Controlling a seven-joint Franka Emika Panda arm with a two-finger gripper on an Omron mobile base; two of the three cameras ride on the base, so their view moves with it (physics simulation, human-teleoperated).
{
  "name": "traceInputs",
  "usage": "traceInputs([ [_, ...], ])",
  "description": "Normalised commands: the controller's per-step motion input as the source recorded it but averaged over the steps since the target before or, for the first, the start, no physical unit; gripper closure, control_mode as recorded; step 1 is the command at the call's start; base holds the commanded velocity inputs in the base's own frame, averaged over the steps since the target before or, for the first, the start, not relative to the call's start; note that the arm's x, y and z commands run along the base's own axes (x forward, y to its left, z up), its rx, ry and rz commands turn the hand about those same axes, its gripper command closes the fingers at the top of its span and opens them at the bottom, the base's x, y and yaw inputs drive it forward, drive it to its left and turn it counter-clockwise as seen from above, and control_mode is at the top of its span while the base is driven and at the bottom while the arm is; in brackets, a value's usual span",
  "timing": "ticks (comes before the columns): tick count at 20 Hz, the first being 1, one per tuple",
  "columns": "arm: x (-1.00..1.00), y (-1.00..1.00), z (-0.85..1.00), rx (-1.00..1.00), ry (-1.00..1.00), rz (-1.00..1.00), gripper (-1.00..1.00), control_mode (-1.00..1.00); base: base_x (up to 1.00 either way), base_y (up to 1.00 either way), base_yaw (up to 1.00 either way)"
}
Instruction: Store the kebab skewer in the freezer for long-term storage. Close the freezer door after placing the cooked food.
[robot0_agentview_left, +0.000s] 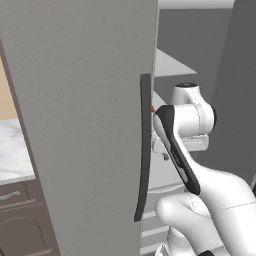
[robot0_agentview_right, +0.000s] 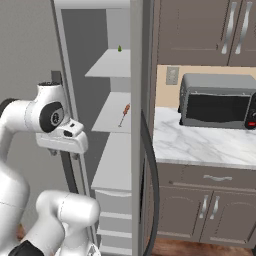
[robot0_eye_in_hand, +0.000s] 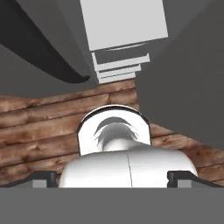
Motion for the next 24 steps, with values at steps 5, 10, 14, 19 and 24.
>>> traceInputs([
  [5,-0.99,0.14,-0.04,0.0,0.18,-0.08,-1.0,-1.0,0.0,0.0,0.0],
  [10,-0.33,-0.07,-0.01,0.04,0.02,-0.03,-1.0,-1.0,0.0,0.0,0.0],
  [14,0.0,-0.26,-0.02,0.06,0.0,0.0,-1.0,-1.0,0.0,0.0,0.0],
  [19,0.0,-0.04,0.0,0.0,0.0,0.02,-1.0,-1.0,0.0,0.0,0.0],
  [24,0.0,0.0,0.0,0.0,0.0,0.0,-1.0,-1.0,0.0,0.0,0.0],
])
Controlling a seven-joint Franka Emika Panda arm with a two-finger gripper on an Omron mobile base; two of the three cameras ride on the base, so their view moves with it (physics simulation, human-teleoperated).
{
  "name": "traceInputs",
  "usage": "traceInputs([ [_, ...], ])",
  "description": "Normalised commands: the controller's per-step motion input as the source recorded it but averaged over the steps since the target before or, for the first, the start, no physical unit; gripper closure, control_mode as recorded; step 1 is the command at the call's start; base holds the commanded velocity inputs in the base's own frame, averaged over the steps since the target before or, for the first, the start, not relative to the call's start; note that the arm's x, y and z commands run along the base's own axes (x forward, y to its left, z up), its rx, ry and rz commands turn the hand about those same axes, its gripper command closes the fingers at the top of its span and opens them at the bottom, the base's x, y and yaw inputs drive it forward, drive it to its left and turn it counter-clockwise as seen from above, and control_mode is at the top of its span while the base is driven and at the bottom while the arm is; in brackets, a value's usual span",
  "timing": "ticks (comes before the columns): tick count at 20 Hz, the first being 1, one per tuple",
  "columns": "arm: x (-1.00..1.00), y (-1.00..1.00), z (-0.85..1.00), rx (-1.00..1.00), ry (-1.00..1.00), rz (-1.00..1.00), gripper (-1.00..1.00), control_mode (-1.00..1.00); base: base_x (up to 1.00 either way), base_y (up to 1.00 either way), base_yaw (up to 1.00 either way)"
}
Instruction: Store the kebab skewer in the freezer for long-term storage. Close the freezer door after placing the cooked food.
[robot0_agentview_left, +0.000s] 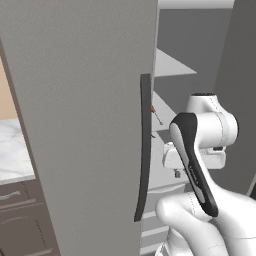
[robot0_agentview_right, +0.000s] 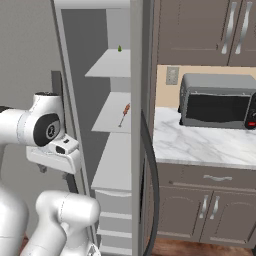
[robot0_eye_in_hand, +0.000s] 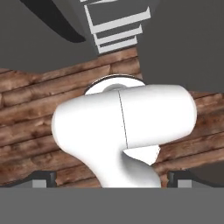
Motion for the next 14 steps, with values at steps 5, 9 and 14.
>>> traceInputs([
  [5,-0.14,0.0,0.0,0.0,0.0,0.0,-1.0,1.0,-0.26,0.0,0.0],
  [9,0.0,0.0,0.0,0.0,0.0,0.0,-1.0,1.0,-0.83,0.0,0.0],
  [14,0.0,0.0,0.0,0.0,0.0,0.0,-1.0,1.0,-0.79,0.0,0.0],
])
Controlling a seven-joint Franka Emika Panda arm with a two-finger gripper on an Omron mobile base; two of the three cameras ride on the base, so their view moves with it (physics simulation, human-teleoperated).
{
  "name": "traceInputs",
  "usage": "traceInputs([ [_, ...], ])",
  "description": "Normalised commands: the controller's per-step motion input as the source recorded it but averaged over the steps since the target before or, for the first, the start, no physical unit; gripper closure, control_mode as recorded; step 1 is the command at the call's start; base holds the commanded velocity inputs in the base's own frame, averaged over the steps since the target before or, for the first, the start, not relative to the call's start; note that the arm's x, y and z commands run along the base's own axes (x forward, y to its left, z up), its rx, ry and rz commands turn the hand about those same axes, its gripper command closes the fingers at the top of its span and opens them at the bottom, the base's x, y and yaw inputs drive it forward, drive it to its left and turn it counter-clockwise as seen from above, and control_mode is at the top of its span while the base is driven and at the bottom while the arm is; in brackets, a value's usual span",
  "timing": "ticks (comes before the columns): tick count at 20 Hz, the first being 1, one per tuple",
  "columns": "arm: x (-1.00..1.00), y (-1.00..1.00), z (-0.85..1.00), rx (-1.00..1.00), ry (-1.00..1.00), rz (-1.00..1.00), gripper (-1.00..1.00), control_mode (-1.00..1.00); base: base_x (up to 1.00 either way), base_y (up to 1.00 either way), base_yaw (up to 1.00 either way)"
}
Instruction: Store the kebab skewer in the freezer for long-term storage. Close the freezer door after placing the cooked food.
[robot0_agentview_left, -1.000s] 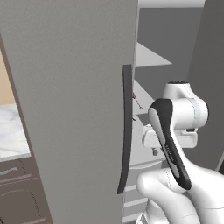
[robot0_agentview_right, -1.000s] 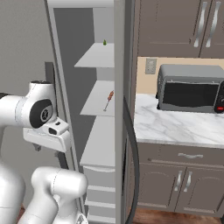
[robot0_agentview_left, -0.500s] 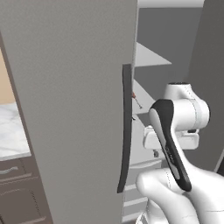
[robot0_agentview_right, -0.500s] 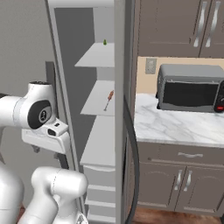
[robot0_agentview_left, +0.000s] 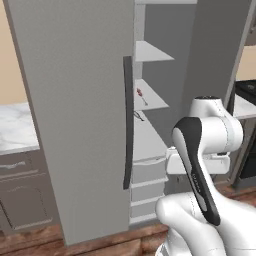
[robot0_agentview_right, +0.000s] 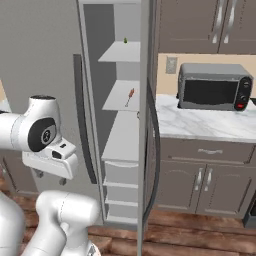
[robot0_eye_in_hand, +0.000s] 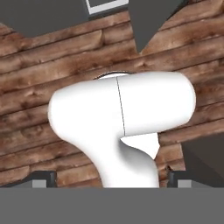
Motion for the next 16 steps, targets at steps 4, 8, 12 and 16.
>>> traceInputs([
  [4,0.0,0.0,0.0,0.0,0.0,0.0,-1.0,1.0,-0.72,0.0,0.0],
  [8,0.0,0.0,0.0,0.0,0.0,0.0,-1.0,1.0,-0.59,-0.01,0.0],
  [12,0.0,0.0,0.0,0.0,0.0,0.0,-1.0,1.0,-0.16,-0.32,0.02],
  [16,0.0,0.0,0.0,0.0,0.0,0.0,-1.0,1.0,0.0,-0.49,0.05],
])
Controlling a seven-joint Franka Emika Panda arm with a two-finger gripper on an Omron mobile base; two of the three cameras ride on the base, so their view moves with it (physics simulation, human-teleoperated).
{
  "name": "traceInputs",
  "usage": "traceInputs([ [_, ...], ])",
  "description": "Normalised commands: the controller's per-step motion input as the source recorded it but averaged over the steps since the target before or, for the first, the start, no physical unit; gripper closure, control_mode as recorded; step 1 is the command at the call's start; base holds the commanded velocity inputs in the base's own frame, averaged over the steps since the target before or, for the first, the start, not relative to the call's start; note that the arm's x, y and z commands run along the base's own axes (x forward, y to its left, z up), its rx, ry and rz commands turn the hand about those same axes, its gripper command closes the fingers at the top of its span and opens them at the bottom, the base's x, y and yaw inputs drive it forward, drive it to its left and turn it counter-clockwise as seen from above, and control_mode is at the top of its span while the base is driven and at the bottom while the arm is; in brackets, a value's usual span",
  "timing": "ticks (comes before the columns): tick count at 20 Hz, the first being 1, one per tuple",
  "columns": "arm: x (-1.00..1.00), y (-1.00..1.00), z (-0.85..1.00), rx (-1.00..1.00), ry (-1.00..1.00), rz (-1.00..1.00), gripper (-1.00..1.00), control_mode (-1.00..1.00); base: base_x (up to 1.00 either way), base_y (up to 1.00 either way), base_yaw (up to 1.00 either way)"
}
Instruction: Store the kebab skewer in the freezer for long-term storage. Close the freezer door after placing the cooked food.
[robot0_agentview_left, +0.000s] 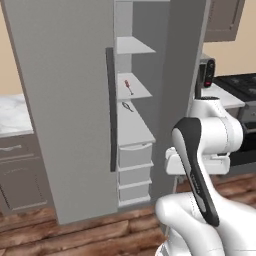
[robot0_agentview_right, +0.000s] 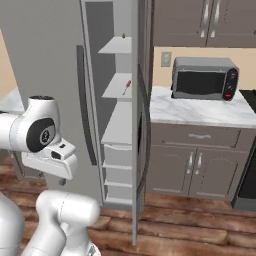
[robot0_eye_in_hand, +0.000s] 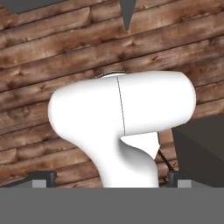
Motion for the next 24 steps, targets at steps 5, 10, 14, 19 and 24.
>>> traceInputs([
  [5,0.0,0.0,0.0,0.0,0.0,0.0,-1.0,1.0,0.13,-0.16,0.0],
  [10,0.0,0.0,0.0,0.0,0.0,0.0,-1.0,1.0,0.4,0.01,0.0],
  [14,0.0,0.0,0.0,0.0,0.0,0.0,-1.0,1.0,0.38,0.0,0.0],
  [19,0.0,0.0,0.0,0.0,0.0,0.0,-1.0,1.0,0.2,0.0,0.0],
  [24,0.0,0.0,0.0,0.0,0.0,0.0,-1.0,1.0,0.37,-0.06,0.0],
])
